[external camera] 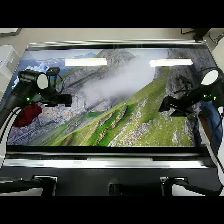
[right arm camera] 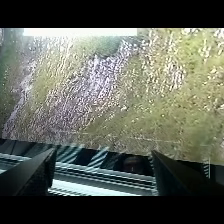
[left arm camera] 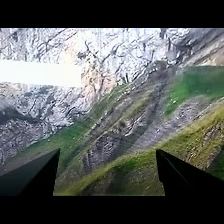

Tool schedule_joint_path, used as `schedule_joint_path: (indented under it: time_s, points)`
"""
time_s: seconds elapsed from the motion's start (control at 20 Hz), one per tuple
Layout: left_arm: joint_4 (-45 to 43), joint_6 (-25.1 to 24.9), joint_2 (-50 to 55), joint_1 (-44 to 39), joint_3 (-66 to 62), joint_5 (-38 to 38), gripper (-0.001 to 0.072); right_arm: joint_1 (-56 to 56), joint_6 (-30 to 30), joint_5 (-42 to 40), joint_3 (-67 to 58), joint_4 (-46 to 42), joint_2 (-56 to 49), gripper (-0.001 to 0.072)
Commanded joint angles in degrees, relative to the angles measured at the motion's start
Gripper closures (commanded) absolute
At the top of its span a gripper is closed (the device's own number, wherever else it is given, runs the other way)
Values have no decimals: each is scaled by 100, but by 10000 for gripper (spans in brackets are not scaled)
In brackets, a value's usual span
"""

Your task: Fold the clothes and pants, and hang the long-sleeved shirts on hangers.

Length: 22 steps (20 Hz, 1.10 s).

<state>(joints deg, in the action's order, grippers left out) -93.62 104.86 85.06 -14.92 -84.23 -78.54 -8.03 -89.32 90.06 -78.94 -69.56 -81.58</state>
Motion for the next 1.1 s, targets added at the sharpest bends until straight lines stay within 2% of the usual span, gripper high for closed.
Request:
schedule_joint_path:
  time_s: [0.0, 0.6, 0.75, 0.9, 1.05]
  points:
    - [-2, 0, 4, -4, 2, 0, -4, 7, -2, 2, 2, 2, 2, 5]
    - [-2, 4, 4, -4, 2, 4, -4, 7, -2, -42, 2, 11, 2, 11]
    - [63, 22, 70, -7, 2, 892, -4, 7, 2, -208, 2, 4, 2, 8]
    - [605, 20, 118, -17, 2, 1276, -4, 7, 2, -872, 2, -9, 2, 10]
    - [645, 17, 127, 0, -20, 2277, -5, 7, 0, -1644, 2, -9, 2, 10]
